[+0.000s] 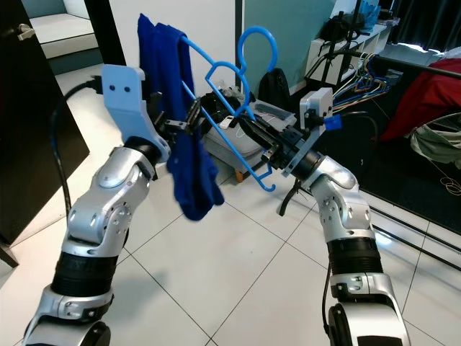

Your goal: Hang hanger

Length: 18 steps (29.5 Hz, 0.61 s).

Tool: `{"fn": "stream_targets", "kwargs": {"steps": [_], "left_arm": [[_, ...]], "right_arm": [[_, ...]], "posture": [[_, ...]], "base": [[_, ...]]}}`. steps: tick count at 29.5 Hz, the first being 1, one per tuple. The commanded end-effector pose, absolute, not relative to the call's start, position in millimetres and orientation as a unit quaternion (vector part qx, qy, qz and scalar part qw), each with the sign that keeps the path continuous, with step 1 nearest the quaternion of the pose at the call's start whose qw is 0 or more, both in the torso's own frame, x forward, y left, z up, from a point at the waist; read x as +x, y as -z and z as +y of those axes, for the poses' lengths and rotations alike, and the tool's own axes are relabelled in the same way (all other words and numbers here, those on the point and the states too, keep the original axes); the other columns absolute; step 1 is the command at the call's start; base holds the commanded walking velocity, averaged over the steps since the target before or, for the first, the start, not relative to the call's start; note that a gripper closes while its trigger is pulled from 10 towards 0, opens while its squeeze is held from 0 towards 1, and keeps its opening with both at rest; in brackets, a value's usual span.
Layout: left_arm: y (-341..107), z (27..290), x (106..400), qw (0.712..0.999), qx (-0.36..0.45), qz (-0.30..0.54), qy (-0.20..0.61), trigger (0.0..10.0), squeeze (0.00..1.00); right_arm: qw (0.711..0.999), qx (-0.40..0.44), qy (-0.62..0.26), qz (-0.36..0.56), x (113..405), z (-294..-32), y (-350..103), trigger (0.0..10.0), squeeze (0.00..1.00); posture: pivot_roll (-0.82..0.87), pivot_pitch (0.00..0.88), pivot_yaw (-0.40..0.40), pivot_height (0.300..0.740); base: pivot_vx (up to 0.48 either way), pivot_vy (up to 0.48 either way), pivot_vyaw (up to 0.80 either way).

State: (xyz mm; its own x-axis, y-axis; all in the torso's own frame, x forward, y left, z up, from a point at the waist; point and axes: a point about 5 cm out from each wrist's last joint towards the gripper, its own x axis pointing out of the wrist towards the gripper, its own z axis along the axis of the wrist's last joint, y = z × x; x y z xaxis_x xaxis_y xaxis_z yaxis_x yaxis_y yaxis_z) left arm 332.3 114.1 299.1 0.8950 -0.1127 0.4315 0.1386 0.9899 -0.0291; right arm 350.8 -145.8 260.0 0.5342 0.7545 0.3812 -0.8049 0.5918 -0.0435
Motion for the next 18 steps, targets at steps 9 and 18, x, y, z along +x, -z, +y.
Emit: {"fn": "stream_targets", "kwargs": {"steps": [9, 18], "left_arm": [[-311.3, 117.4, 334.5, 0.97, -0.045, -0.238, -0.014, 10.0, 0.0], [-310.2, 113.9, 339.1, 0.97, -0.045, -0.235, -0.031, 10.0, 0.0]], "right_arm": [[0.866, 0.07, -0.453, -0.201, 345.7, -139.5, -265.4, 0.0, 0.0], [0.861, 0.072, -0.462, -0.201, 342.4, -135.4, -264.5, 0.0, 0.0]], "posture": [[0.04, 0.031, -0.008, 0.74], [0.04, 0.031, -0.008, 0.74]], "base": [[0.0, 0.0, 0.0], [0.0, 0.0, 0.0]]}}
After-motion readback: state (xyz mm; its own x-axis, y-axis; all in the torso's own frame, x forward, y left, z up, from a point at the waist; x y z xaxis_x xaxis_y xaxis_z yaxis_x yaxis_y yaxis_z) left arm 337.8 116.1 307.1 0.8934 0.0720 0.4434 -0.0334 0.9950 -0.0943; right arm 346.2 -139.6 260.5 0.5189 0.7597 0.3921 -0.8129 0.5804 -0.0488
